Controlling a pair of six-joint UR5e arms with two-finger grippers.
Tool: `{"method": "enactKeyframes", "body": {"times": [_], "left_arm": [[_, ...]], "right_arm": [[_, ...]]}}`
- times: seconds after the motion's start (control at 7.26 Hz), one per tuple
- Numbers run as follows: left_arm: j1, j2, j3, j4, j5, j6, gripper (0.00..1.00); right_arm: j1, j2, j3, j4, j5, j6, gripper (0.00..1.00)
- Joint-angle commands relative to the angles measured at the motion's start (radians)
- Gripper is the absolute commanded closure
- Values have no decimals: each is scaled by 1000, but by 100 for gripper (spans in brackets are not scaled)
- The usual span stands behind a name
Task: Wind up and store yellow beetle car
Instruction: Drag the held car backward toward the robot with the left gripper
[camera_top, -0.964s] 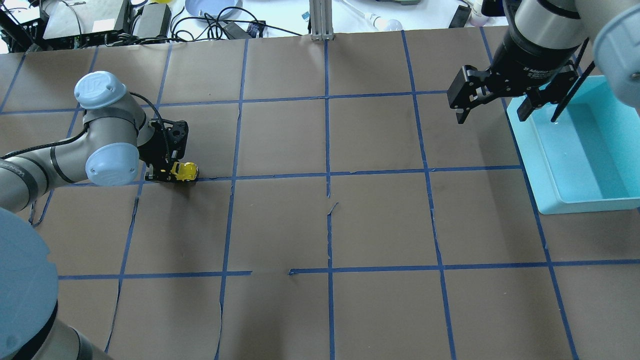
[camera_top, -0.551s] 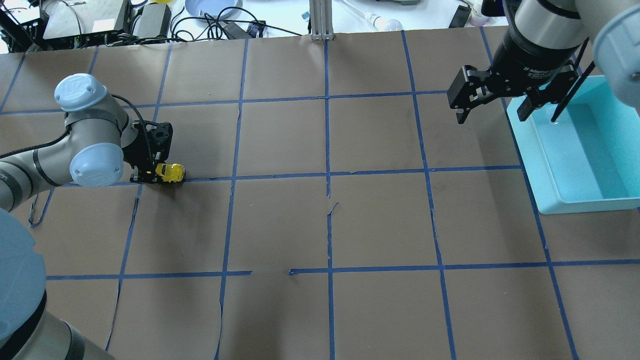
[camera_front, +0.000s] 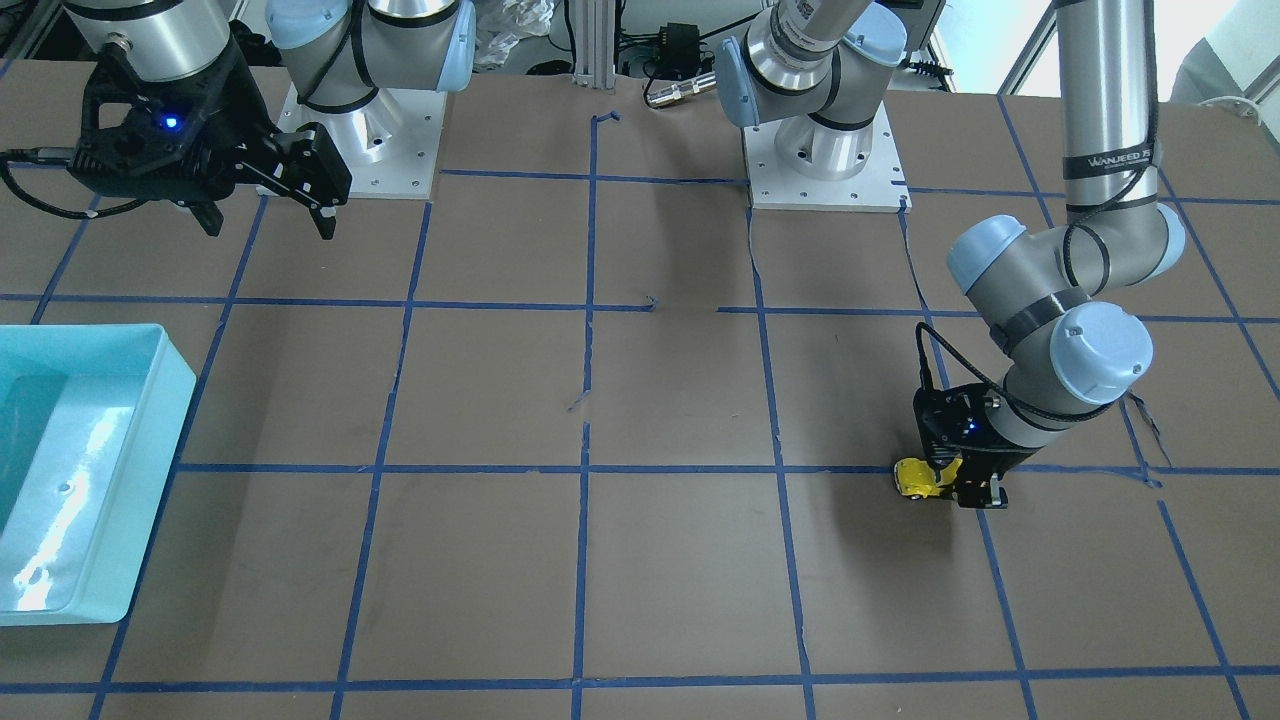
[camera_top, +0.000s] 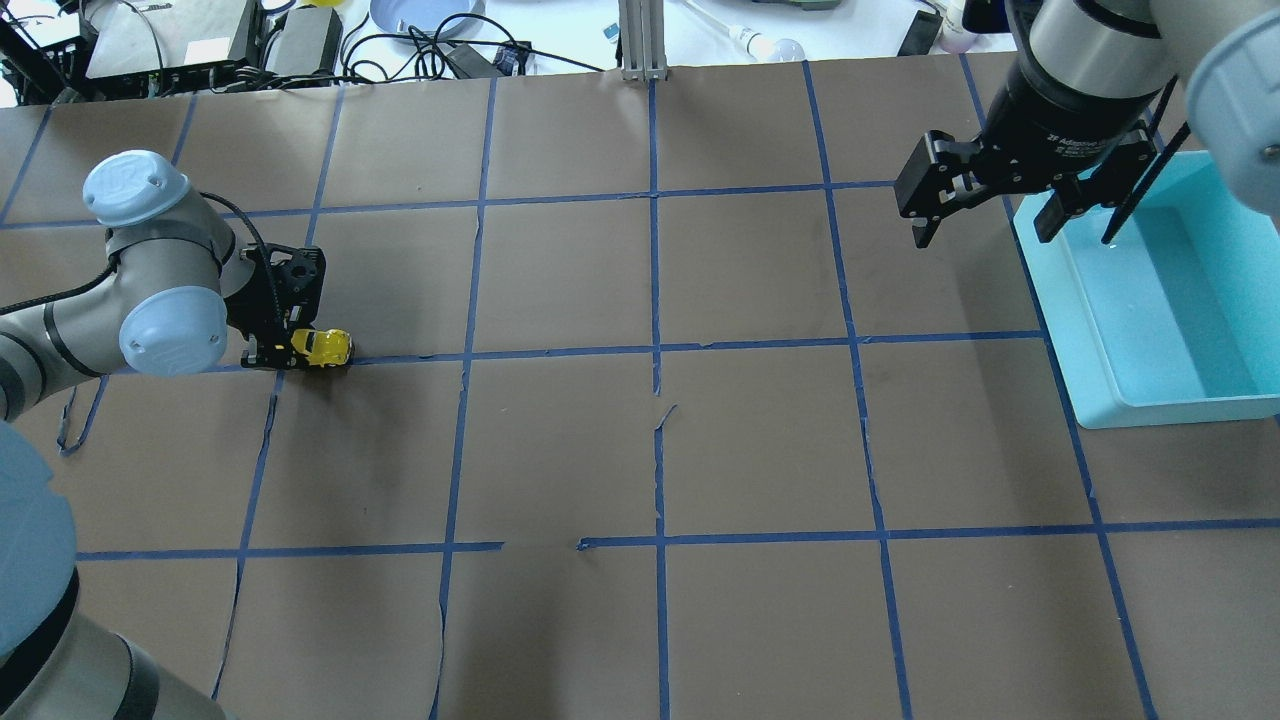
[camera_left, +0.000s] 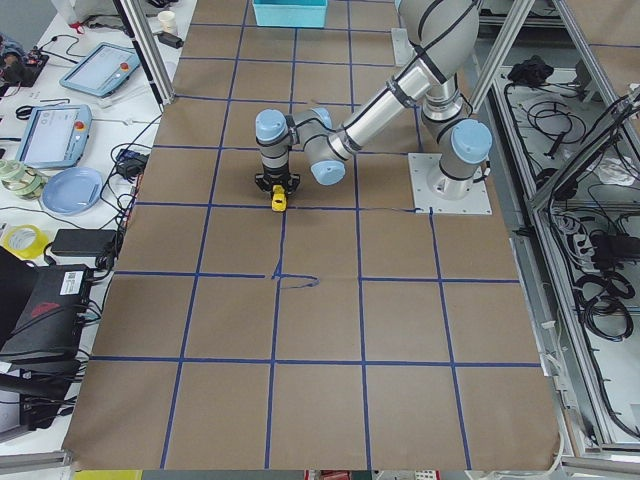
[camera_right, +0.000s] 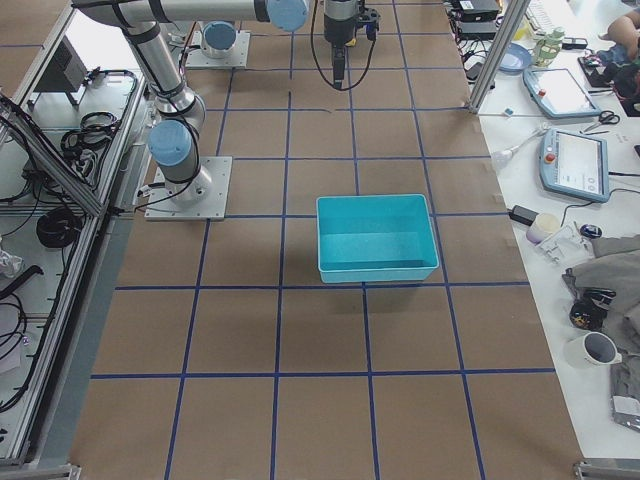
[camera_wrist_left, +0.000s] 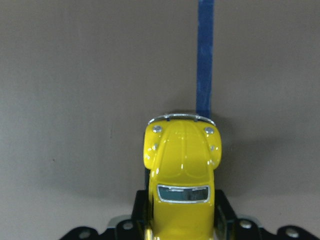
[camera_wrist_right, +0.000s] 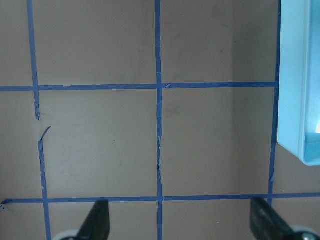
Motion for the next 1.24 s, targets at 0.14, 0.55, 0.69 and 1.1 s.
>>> {"method": "enactKeyframes", "body": {"times": [0.14,0.55,0.69,1.1], "left_arm": [[5,1,2,0,1,1,58],[5,7,8,6,-7,2,21],[5,7,9,5,-10,2,21],[2,15,11,2,-11,-13,21]], "right_arm": [[0,0,0,0,0,-3,0],[0,0,0,0,0,-3,0],[0,0,0,0,1,-3,0],[0,0,0,0,0,-3,0]]}}
